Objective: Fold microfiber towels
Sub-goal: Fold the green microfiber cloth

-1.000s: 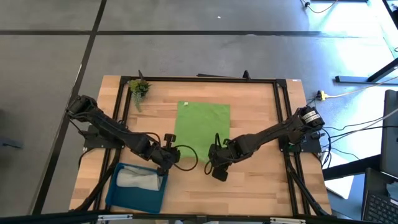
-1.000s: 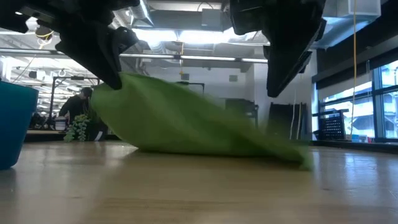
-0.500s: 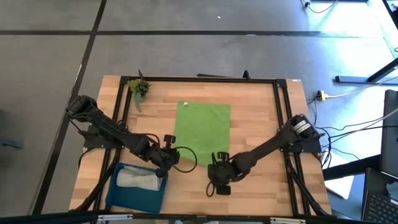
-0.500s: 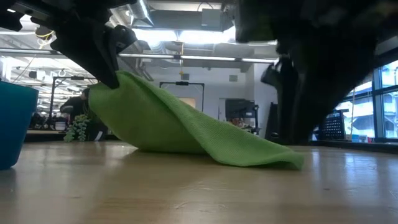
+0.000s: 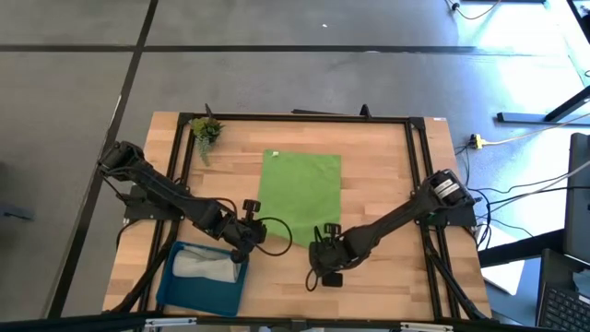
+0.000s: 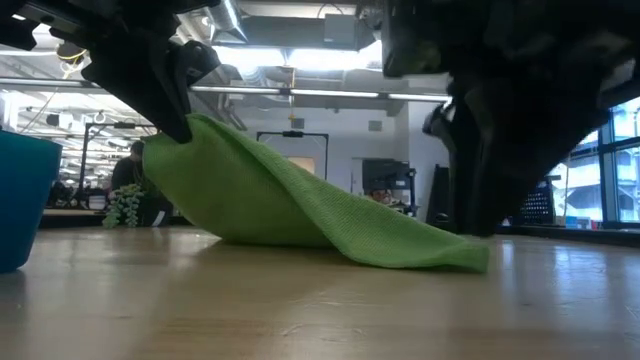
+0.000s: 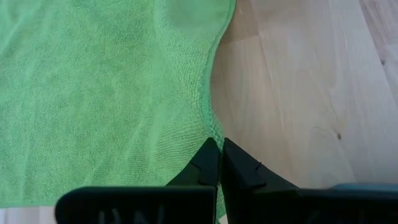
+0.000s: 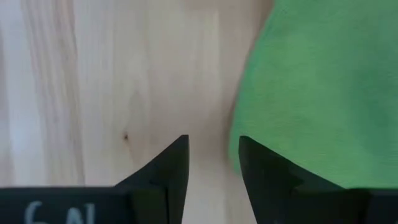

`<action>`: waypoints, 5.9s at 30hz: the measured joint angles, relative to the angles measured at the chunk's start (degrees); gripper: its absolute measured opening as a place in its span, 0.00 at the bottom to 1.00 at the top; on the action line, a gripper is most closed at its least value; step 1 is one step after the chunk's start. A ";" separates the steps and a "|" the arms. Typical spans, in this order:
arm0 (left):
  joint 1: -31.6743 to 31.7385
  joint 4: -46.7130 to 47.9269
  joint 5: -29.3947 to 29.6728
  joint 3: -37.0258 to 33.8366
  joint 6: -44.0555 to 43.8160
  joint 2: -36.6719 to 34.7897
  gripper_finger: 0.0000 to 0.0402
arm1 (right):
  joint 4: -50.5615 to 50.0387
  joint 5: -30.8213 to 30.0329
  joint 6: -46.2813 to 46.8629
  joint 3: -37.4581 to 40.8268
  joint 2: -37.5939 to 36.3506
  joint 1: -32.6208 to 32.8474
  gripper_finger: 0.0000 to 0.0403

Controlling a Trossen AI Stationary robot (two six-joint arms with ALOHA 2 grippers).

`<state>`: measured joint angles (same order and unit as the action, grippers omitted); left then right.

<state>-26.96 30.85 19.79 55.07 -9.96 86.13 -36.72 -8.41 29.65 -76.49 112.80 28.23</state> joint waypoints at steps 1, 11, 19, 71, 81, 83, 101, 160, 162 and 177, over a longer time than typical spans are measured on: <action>0.00 0.00 0.00 0.00 0.00 0.00 0.00 | -0.09 -0.91 0.02 0.00 -0.51 0.09 0.35; 0.02 -0.04 0.00 0.00 -0.12 0.00 0.00 | 2.22 -4.02 1.40 4.19 -1.69 -0.28 0.35; 0.04 0.17 0.00 0.00 -0.11 0.00 0.00 | 8.14 -4.19 4.64 9.42 -1.72 -0.30 0.35; 19.37 18.89 3.69 8.55 -0.23 0.05 0.00 | -28.55 -25.38 10.61 -6.67 -1.91 -16.60 0.01; 28.78 14.66 4.79 8.50 4.82 5.52 0.00 | -26.32 -27.19 3.09 -5.43 -1.98 -23.72 0.01; 29.87 14.51 6.74 8.50 5.08 6.68 0.00 | -23.44 -27.28 1.25 -4.74 -1.99 -24.78 0.01; 36.17 9.31 7.85 8.60 6.78 11.11 0.00 | -18.08 -24.93 -6.05 -1.88 -2.00 -30.50 0.05; 29.97 -0.69 -13.37 -4.70 6.07 10.85 0.24 | -1.48 -8.10 2.89 9.85 -2.39 -28.03 0.55; 28.27 -0.81 -13.57 -4.72 5.34 10.88 0.24 | -1.50 -10.53 2.84 9.90 -2.32 -28.70 0.55; 21.94 4.11 -3.86 -0.61 1.53 3.96 0.24 | -9.07 -19.04 0.06 1.65 -2.13 -27.94 0.55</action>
<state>-5.02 34.96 15.93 54.46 -8.43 90.08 -45.79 -27.45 29.70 -74.84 110.67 0.28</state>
